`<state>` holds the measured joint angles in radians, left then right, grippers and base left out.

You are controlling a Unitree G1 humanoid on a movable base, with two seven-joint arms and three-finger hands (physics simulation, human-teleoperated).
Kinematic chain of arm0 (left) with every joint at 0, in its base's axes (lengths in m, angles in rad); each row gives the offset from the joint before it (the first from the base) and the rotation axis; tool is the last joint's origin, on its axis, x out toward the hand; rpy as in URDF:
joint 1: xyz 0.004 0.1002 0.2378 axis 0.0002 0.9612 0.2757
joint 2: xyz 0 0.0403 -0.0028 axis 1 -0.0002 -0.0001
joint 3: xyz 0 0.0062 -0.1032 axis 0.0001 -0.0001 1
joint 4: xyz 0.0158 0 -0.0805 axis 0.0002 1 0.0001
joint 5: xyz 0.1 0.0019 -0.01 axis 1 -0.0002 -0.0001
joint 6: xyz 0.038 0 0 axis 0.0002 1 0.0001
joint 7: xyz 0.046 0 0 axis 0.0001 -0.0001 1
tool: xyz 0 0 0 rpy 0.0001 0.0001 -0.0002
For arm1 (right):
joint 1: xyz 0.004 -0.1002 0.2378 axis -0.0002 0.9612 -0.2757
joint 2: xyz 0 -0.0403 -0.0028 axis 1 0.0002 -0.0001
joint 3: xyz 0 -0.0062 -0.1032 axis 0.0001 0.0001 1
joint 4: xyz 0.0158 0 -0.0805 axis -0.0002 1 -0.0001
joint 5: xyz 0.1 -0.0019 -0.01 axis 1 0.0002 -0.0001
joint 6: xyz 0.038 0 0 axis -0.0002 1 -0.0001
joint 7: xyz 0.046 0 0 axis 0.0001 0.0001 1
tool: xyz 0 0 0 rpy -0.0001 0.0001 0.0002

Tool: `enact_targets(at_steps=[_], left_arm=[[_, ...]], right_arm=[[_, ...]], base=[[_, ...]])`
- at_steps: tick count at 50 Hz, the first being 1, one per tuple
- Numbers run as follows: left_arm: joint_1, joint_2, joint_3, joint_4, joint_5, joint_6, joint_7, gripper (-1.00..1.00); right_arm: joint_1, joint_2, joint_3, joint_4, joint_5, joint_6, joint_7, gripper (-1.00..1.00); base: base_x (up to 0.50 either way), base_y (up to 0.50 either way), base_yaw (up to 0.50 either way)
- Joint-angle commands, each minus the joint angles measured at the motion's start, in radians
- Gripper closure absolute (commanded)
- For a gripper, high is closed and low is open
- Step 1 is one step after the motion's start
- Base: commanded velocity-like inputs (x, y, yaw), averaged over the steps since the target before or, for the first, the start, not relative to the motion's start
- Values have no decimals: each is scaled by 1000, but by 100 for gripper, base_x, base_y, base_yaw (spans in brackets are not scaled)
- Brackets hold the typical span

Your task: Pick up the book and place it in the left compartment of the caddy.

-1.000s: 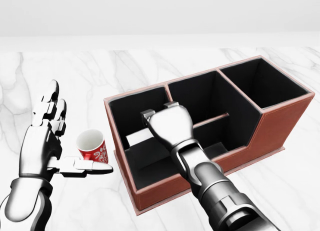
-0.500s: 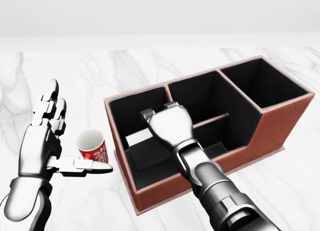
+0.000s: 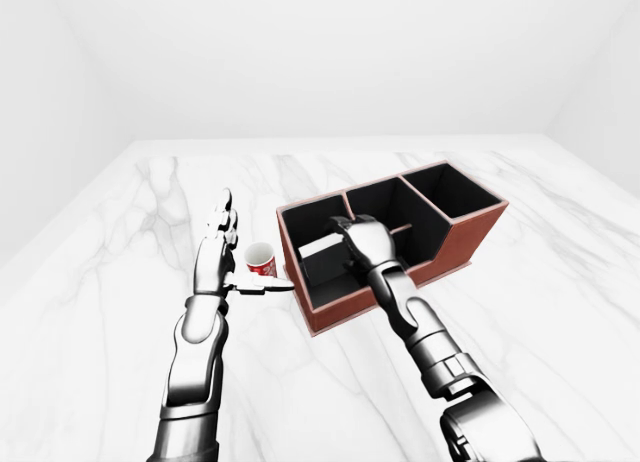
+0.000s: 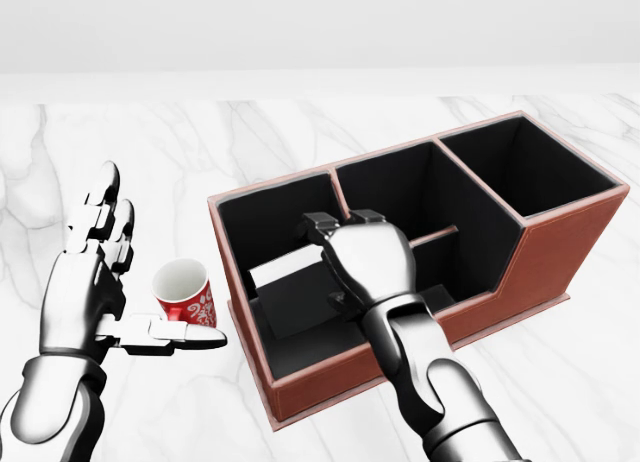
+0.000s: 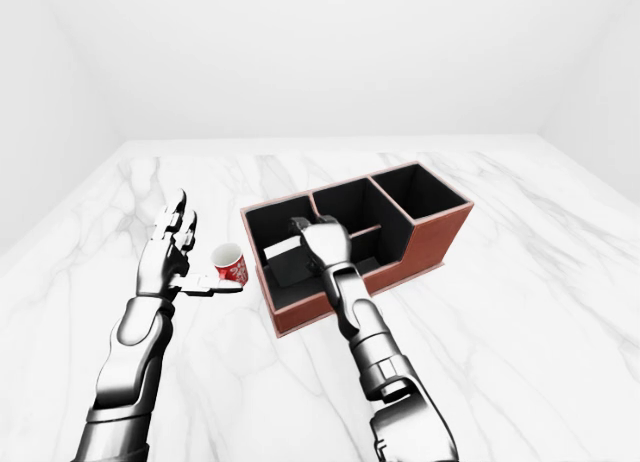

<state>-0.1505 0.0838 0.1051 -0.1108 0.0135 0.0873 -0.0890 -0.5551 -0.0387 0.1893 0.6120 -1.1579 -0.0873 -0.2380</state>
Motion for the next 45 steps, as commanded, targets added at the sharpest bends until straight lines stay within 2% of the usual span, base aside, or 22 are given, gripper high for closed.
enact_targets(at_steps=[1, 8, 28, 33, 39, 40, 41, 42, 45], left_arm=[[1, 1, 2, 3, -1, 0, 1, -100], [6, 0, 1, -4, -1, 0, 1, -100], [6, 0, 3, -24, -1, 0, 0, -100], [7, 0, 3, -37, -1, 0, 0, -100], [4, 0, 4, -41, -3, 0, 1, -100], [3, 0, 3, -42, -2, 0, 0, -100], [3, 1, 3, -42, -2, 0, 0, -100], [3, 1, 4, -43, -3, 0, 0, -100], [4, 1, 4, -42, -3, 0, 1, -100]], right_arm=[[34, -99, -115, -89, 18, 0, -7, -15], [34, -100, -115, -88, 17, 0, -13, -22], [24, -100, -122, -52, 52, 0, -81, -29], [22, -90, -132, -22, 123, 0, -83, -31], [24, -68, -150, 31, 283, 0, -57, -29], [-31, 29, -121, -398, 380, 0, 336, -31], [-67, 67, -104, -432, 370, 0, 364, -33], [-99, 86, -92, -394, 368, 0, 340, -34], [-110, 101, -109, -381, 461, 0, 313, -45]], base=[[0, 0, -1], [0, 0, 0], [0, 0, 0], [0, 0, 0], [0, 0, 0], [0, 0, 0], [0, 0, 0], [0, 0, 0], [0, 0, 0]])
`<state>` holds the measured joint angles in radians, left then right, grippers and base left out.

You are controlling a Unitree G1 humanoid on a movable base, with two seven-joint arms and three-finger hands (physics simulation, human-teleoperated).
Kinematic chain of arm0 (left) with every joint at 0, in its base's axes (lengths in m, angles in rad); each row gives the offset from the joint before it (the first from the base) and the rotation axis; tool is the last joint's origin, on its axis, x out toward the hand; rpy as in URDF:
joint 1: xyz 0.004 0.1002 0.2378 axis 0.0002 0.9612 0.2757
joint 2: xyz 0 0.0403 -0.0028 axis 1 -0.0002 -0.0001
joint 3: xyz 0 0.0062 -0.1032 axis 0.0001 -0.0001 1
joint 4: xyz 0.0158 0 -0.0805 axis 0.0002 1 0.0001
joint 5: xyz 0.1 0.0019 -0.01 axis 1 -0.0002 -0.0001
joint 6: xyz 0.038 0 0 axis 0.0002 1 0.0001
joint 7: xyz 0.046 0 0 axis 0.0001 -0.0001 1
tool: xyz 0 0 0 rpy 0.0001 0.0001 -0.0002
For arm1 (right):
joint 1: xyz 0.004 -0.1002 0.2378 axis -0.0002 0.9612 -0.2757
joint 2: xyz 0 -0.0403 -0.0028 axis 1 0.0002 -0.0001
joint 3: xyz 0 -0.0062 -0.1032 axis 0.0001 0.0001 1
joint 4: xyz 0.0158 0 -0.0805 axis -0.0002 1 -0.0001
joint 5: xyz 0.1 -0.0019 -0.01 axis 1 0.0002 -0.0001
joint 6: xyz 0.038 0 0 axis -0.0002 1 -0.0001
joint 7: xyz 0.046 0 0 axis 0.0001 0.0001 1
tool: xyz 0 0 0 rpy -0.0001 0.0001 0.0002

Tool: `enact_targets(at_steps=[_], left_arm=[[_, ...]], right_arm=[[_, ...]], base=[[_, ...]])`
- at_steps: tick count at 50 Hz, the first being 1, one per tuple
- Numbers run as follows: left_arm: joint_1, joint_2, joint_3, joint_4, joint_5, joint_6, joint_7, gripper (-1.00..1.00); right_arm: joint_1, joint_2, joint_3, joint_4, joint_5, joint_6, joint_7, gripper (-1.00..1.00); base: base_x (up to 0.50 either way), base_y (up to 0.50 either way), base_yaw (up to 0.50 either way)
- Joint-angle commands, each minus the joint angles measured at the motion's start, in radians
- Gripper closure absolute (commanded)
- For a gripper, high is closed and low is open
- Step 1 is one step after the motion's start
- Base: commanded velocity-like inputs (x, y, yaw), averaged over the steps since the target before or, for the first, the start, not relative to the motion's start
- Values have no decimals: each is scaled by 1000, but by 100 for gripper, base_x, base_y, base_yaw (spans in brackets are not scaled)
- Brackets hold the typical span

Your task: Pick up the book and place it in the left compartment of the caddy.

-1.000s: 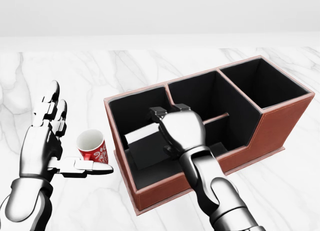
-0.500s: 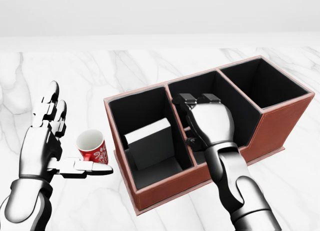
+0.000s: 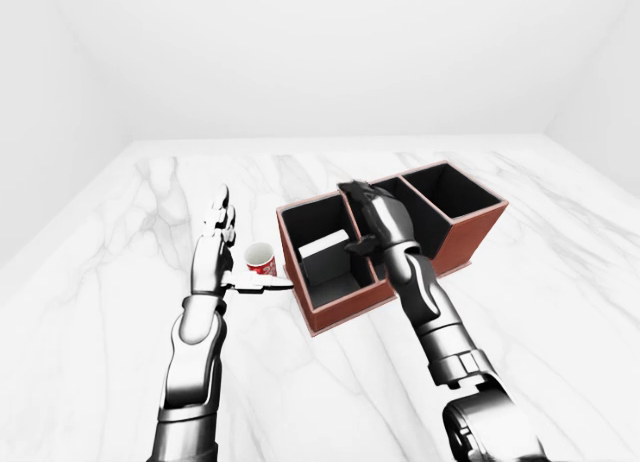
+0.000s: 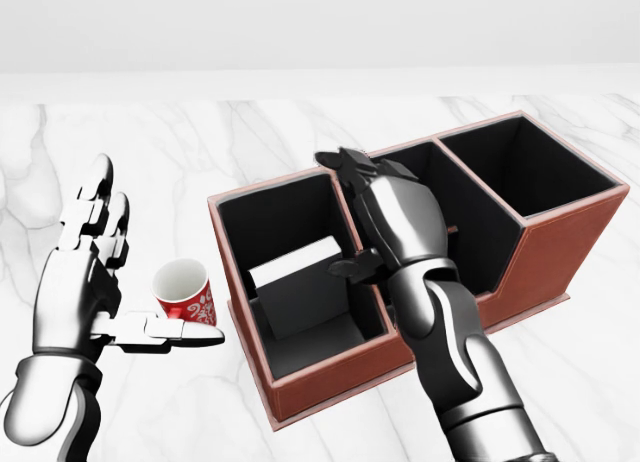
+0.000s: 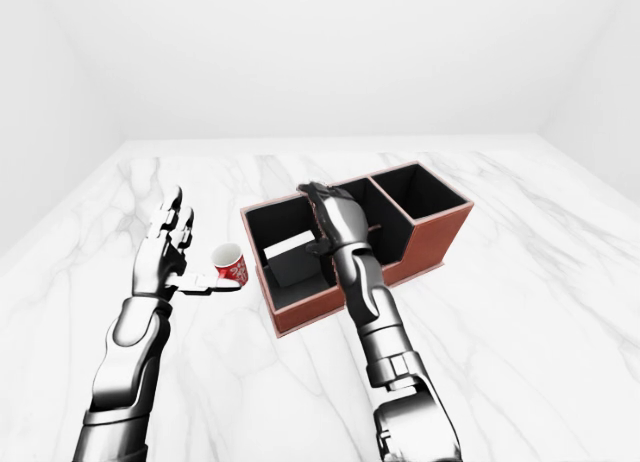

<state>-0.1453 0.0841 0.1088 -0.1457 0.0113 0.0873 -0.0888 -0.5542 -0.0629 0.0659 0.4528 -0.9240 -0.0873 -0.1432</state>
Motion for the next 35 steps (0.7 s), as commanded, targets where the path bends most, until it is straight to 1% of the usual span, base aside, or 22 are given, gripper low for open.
enact_targets(at_steps=[1, 3, 5, 7, 9, 12, 14, 16, 20, 27, 29, 35], left_arm=[[-2, 0, 0, -9, -1, 0, 1, -100], [-2, 1, 1, -12, -1, 0, 1, -100], [-2, 2, 2, -16, 0, 0, 1, -100], [-1, 1, 2, -17, 1, 0, 1, -100], [-2, 2, 2, -18, 2, 0, 1, -100], [-2, 2, 3, -19, 1, 0, 1, -100], [-2, 2, 4, -24, 2, 0, 2, -100], [0, 2, 4, -27, 2, 0, 1, -100], [4, 1, 3, -37, 3, 0, 2, -100], [7, 0, 4, -60, 5, 0, 3, -100], [7, 1, 5, -65, 5, 0, 3, -100], [1, 4, 10, -74, 4, 0, 3, -100]], right_arm=[[-99, 119, 10, -241, 257, 0, 219, -48], [-80, 114, 4, -269, 321, 0, 222, -52], [8, 85, -21, -400, 413, 0, 263, -56], [49, 64, -31, -461, 475, 0, 283, -62], [81, 49, -39, -505, 526, 0, 308, -74], [107, 28, -48, -524, 564, 0, 316, -80], [123, 18, -61, -536, 600, 0, 326, -87], [141, 15, -69, -556, 639, 0, 333, -100], [169, 11, -77, -555, 700, 0, 331, -100], [182, 11, -100, -565, 827, 0, 308, -100], [187, 7, -105, -575, 860, 4, 304, -100], [216, 10, -110, -580, 940, 0, 296, -100]], base=[[0, 0, 0], [0, 0, 0], [0, 0, 0], [0, 0, 0], [0, 0, 0], [0, 0, 0], [0, 0, 0], [0, 0, 0], [0, 0, 0], [0, 0, 0], [0, 0, 0], [0, 0, 0]])
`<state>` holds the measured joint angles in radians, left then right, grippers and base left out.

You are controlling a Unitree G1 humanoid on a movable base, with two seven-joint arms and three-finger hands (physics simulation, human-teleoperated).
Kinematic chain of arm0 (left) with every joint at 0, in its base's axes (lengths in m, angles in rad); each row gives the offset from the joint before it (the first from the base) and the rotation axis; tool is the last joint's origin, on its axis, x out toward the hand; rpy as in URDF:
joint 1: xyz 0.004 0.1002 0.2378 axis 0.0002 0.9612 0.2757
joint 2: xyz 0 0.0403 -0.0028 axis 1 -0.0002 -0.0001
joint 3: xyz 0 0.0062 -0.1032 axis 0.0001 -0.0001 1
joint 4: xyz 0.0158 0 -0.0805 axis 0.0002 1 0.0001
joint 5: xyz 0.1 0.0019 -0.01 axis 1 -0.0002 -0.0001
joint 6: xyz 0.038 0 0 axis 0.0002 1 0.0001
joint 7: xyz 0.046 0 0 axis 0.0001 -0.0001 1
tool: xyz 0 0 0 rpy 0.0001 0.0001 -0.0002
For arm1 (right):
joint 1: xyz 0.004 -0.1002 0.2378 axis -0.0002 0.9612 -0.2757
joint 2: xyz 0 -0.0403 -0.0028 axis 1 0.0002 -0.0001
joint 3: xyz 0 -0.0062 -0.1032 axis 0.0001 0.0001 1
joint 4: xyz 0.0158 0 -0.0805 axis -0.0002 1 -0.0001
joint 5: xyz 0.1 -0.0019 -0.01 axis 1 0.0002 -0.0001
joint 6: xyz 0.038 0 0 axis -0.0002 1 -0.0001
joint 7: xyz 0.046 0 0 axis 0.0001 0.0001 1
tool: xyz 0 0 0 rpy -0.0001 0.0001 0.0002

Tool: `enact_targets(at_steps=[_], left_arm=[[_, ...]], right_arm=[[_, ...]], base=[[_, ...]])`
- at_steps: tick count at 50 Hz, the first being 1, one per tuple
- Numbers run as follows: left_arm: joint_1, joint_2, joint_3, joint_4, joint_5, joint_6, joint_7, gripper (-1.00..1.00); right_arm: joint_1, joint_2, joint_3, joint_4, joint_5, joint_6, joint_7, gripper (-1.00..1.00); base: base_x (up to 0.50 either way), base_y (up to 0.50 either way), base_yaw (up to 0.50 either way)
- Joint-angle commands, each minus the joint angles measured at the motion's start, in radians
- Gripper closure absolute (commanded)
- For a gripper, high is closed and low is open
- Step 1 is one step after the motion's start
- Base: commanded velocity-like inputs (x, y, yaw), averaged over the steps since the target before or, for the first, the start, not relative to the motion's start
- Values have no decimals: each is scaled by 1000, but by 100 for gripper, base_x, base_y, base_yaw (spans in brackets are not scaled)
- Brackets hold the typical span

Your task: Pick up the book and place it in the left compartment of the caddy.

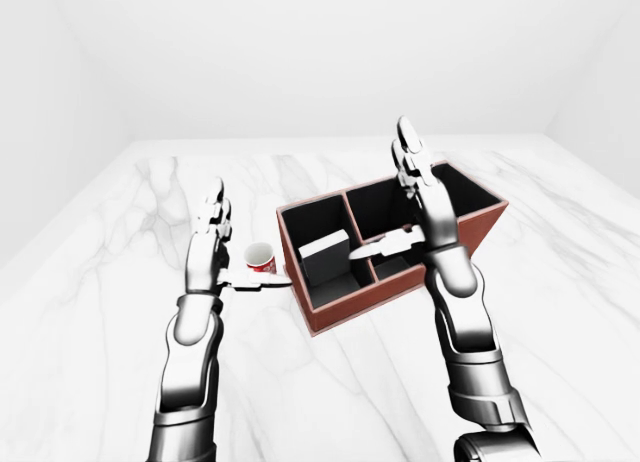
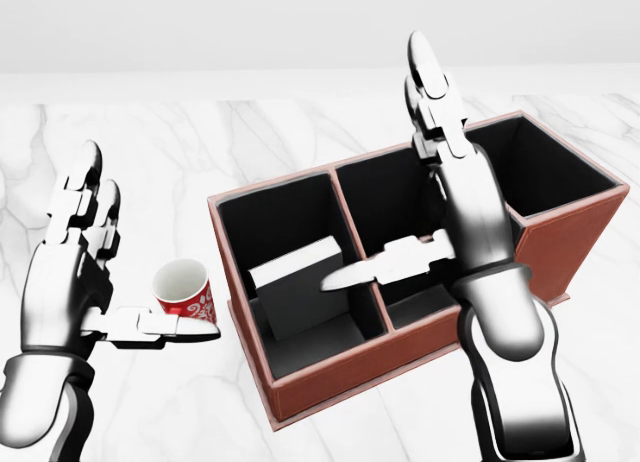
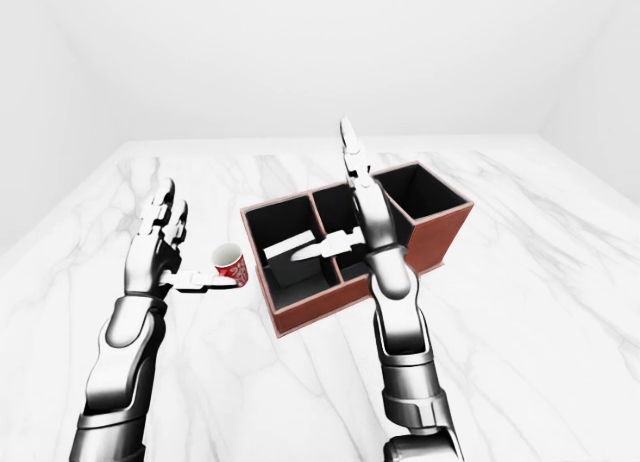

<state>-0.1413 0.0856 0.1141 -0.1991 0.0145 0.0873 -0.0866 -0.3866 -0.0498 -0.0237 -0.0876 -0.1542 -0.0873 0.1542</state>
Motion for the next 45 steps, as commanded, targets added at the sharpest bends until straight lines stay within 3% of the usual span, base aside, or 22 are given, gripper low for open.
enact_targets(at_steps=[1, 30, 45], left_arm=[[-4, 3, 5, -21, 1, 0, 1, -100], [16, -6, 1, -128, 11, 0, 11, -100], [13, -5, 5, -144, 10, 0, 14, -100]], right_arm=[[51, -6, -19, -35, 168, 0, -2, -100], [102, -9, -55, -58, 420, 0, -2, -100], [103, -6, -58, -68, 455, 0, -5, -100]], base=[[0, 0, 0], [0, 0, 0], [0, 0, 0]])
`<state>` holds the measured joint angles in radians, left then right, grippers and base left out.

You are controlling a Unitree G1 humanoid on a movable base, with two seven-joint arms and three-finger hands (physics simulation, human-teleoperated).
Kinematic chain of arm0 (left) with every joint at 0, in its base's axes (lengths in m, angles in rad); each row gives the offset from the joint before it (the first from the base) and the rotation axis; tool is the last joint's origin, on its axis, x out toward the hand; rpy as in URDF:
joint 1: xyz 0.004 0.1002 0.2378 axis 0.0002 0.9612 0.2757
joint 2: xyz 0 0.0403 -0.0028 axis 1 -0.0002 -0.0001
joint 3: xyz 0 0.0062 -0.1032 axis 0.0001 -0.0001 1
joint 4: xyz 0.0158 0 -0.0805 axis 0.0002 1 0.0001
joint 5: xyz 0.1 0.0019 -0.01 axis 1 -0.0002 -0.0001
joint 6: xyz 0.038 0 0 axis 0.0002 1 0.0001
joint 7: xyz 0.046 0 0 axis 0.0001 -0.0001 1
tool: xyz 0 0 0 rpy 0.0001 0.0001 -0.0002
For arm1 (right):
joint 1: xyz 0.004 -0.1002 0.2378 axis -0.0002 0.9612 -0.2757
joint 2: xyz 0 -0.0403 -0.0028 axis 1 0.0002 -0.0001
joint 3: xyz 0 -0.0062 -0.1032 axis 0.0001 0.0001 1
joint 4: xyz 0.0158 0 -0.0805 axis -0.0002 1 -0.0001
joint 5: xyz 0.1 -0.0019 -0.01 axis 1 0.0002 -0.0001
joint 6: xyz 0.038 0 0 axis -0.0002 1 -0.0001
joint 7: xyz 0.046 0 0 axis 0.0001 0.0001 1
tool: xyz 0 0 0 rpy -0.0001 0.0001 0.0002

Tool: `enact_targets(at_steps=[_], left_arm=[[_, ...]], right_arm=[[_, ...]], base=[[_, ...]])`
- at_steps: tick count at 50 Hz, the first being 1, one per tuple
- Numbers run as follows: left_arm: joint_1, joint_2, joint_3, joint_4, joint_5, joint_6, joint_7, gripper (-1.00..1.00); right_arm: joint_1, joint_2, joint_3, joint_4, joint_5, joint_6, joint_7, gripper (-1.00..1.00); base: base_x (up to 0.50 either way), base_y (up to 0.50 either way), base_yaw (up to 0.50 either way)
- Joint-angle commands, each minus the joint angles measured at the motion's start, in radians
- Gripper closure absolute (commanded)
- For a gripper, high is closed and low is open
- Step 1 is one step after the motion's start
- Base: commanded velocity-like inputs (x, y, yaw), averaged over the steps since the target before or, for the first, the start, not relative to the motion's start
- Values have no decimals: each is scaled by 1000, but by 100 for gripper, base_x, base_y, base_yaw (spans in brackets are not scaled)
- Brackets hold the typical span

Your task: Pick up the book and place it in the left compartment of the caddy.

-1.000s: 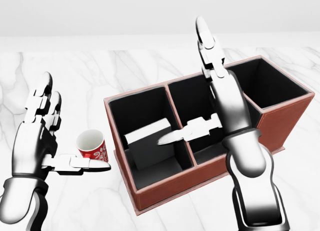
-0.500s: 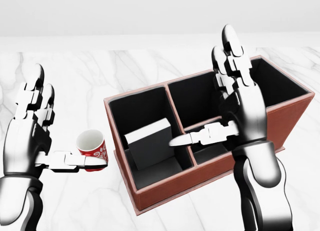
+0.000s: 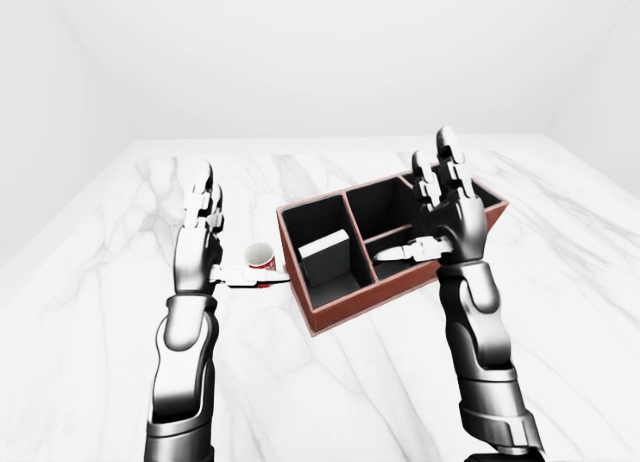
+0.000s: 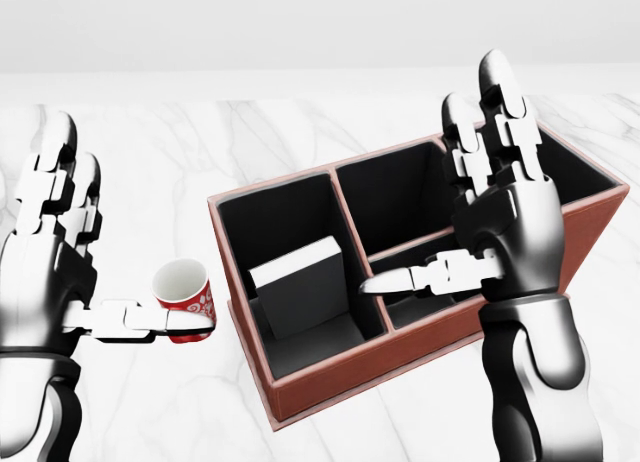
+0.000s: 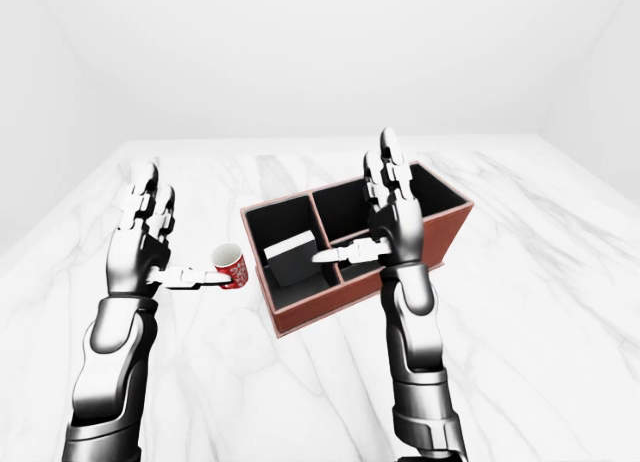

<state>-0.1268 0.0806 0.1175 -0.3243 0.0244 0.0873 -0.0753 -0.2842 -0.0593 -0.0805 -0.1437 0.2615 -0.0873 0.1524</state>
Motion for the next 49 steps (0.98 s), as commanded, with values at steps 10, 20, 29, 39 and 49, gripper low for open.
enact_targets(at_steps=[10, 20, 29, 39, 49], left_arm=[[-78, 28, 15, -54, 0, 0, -3, -100], [-286, 107, 50, 22, -28, 0, -20, -100], [-308, 115, 44, 3, -40, 0, -22, -100], [-318, 116, 38, -76, -38, 0, -18, -100], [-306, 106, 35, -113, -36, 0, -18, -100]], right_arm=[[-5, -3, 6, -103, 32, 0, -22, -100], [-107, -28, -2, -180, -4, 46, -60, -100], [-113, -26, -2, -282, 12, 119, -81, -100], [-126, -36, -12, -351, 48, 172, -111, -100], [-125, -38, -17, -376, 67, 175, -129, -100]], base=[[0, 0, 0], [0, 0, 0], [0, 0, 0], [0, 0, 0], [0, 0, 0]])
